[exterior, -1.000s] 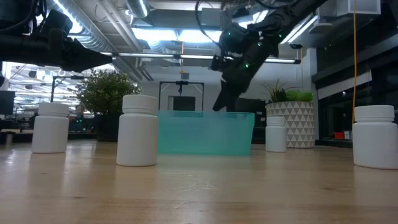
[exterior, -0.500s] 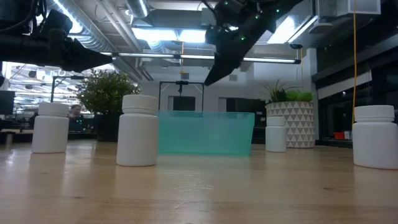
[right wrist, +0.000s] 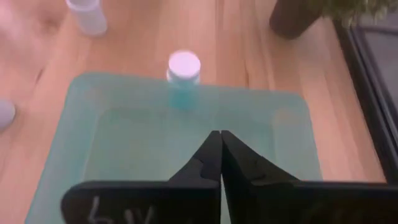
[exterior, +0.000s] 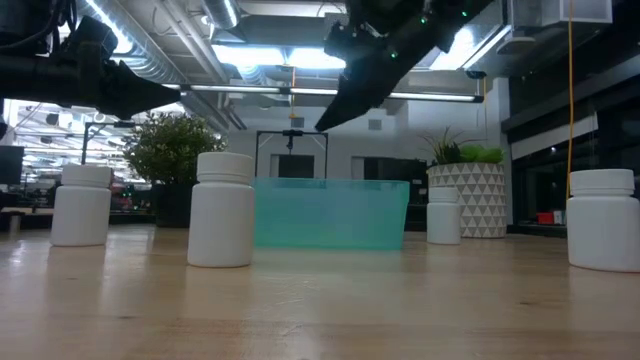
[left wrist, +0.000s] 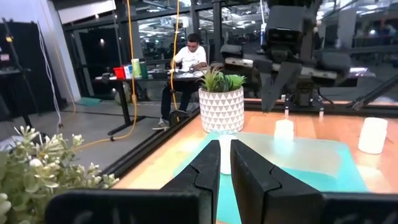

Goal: Pick and place pill bottles into a basket
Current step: Put the white pill bottle into the green bin

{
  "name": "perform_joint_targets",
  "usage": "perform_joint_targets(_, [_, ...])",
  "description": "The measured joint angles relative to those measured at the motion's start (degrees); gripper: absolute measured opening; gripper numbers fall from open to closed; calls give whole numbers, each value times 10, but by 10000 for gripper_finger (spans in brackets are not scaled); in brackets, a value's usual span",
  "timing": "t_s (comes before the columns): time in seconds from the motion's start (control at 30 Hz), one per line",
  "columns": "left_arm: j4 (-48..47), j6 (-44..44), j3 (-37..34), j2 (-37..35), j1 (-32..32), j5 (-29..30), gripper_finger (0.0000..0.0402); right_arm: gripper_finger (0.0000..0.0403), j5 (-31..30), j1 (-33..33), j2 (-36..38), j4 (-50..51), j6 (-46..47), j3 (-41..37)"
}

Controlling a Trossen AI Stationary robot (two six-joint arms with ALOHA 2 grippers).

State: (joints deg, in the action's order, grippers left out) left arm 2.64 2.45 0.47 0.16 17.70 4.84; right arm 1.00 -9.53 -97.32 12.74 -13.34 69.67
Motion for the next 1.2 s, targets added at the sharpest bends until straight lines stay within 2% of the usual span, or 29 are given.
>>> perform_joint_targets(0.17, [-4, -2, 0, 0, 0, -5, 33, 9, 0, 0, 37, -55, 29, -72])
perform_joint_targets(0.33, [-13, -2, 0, 4, 0, 0, 33, 4, 0, 6, 109, -118, 42, -153])
perform_joint_targets(0.6, [-12, -2, 0, 10, 0, 2, 33, 5, 1, 20, 228, -276, 63, -310])
perform_joint_targets(0.9, [-12, 33, 0, 14, 0, 5, 35, 7, 1, 20, 270, -405, 97, -415])
perform_joint_targets(1.03, [-11, 34, 0, 13, 0, 3, 51, 4, 1, 20, 270, -457, 70, -438])
perform_joint_targets(1.2, [-12, 33, 0, 13, 0, 1, 107, 4, 1, 20, 270, -458, 69, -440])
